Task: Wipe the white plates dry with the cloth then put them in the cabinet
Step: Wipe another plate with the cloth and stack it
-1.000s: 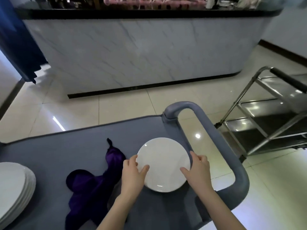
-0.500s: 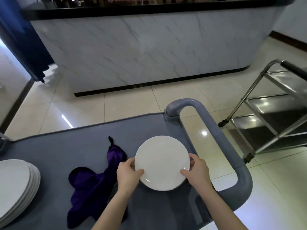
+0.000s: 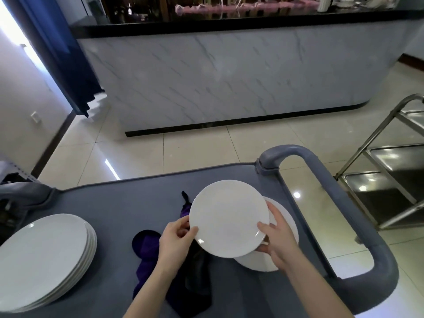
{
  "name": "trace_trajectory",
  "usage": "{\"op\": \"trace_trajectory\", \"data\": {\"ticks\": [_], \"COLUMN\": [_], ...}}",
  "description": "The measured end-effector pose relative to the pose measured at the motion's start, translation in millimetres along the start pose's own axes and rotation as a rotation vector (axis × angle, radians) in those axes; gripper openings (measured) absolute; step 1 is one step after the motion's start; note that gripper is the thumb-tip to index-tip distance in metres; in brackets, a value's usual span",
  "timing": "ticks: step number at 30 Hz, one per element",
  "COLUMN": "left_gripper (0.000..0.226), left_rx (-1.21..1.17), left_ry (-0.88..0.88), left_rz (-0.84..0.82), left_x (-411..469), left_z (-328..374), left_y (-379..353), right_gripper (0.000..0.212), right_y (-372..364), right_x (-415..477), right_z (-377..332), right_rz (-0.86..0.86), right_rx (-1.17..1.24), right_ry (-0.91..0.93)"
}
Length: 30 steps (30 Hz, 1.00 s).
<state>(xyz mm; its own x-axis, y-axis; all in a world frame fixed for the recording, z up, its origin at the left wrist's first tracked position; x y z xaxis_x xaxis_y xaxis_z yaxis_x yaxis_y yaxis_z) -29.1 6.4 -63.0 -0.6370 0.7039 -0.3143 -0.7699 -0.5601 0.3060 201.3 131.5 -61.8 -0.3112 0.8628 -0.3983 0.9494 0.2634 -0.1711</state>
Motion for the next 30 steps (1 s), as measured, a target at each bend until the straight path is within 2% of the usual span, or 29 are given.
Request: {"op": "trace_trajectory", "data": {"ticks": [3, 7, 10, 12, 14, 18, 24, 27, 30], "left_gripper": [0.032, 0.042, 0.05, 0.055, 0.048, 0.015, 0.022, 0.021, 0.022], "left_rx": [0.071, 0.429, 0.7, 0.75, 0.732, 0.582, 0.253, 0.113, -0.09], "left_ry": [-0.035, -0.048, -0.013, 0.017, 0.025, 0.06, 0.14, 0.099, 0.029], "left_rz": [0.031, 0.175, 0.116, 0.064, 0.055, 0.07, 0.01, 0.077, 0.074], "left_x": [9.1, 27.8, 47.8, 55.1, 59.7, 64.5, 48.7, 34.5, 14.3], "left_z": [-15.1, -41.4, -57.9, -66.6, -71.9, -68.5, -30.4, 8.6, 49.0], "left_y": [25.8, 69.3, 85.5, 89.5, 92.0, 103.3, 127.0, 146.8, 156.6], "right_gripper": [0.057, 0.056, 0.057, 0.057, 0.057, 0.057, 0.048, 0.04, 0.039], "right_y": [-1.8, -4.9, -12.8, -20.3, -27.1, -37.8, -52.7, -63.9, -75.0], "right_x": [3.0, 0.5, -3.0, -6.0, -8.4, -12.3, -16.1, -16.9, -18.6], "right_z": [-0.5, 4.0, 13.7, 20.2, 24.8, 29.7, 23.9, 17.1, 9.2], "right_rz": [0.004, -0.006, -0.036, -0.059, -0.074, -0.103, -0.085, -0.118, -0.143], "right_rx": [0.015, -0.016, -0.035, -0.044, -0.048, -0.056, -0.065, -0.074, -0.073], "right_ry": [-0.012, -0.016, -0.043, -0.059, -0.067, -0.071, -0.047, -0.029, -0.002]}}
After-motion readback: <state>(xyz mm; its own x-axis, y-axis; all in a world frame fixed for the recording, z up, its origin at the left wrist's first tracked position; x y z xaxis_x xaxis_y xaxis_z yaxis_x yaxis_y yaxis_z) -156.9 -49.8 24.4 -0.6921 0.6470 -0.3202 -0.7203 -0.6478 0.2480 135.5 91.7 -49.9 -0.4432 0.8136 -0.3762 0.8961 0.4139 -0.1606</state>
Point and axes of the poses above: each hand's wrist, its own x-axis towards the middle knuckle, its own y-axis out of the back of the hand, z = x × y, the point moved 5 cm from there along x, towards the middle knuckle, and after that the axes turned 5 degrees about y, right-handed, at the moved point
